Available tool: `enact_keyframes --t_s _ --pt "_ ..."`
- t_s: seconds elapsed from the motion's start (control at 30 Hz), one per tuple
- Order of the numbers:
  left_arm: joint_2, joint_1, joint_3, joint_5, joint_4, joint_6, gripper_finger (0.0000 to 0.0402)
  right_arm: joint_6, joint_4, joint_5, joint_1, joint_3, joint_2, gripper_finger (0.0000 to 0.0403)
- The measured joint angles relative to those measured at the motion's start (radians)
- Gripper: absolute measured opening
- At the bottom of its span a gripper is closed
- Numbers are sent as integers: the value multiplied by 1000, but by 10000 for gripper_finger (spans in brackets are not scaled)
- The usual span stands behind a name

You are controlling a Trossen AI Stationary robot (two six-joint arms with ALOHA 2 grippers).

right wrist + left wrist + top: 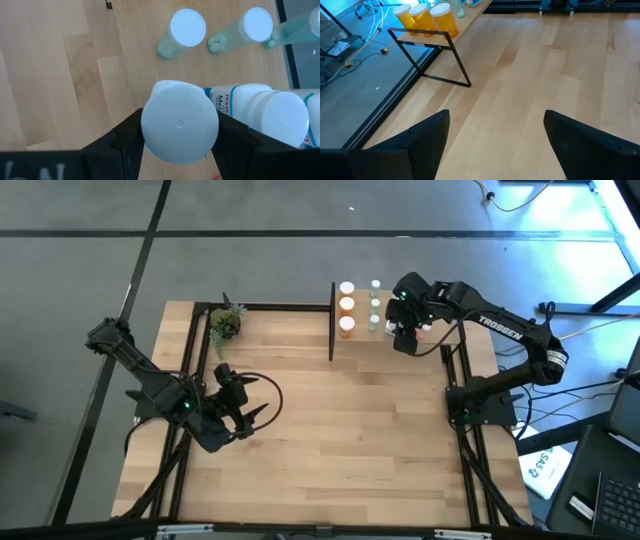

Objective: Pick and place medicine bottles onto shelf by color

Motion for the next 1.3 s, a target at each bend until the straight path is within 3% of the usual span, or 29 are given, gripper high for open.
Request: enact_keyframes --t_s 0.8,0.97,1.3 --pt "0 0 0 14 0 -1 318 -7 0 1 0 0 17 215" --pt "0 0 0 27 0 -1 318 -26 0 73 0 0 16 215" --pt "0 0 0 27 0 -1 318 -27 0 71 0 0 15 216"
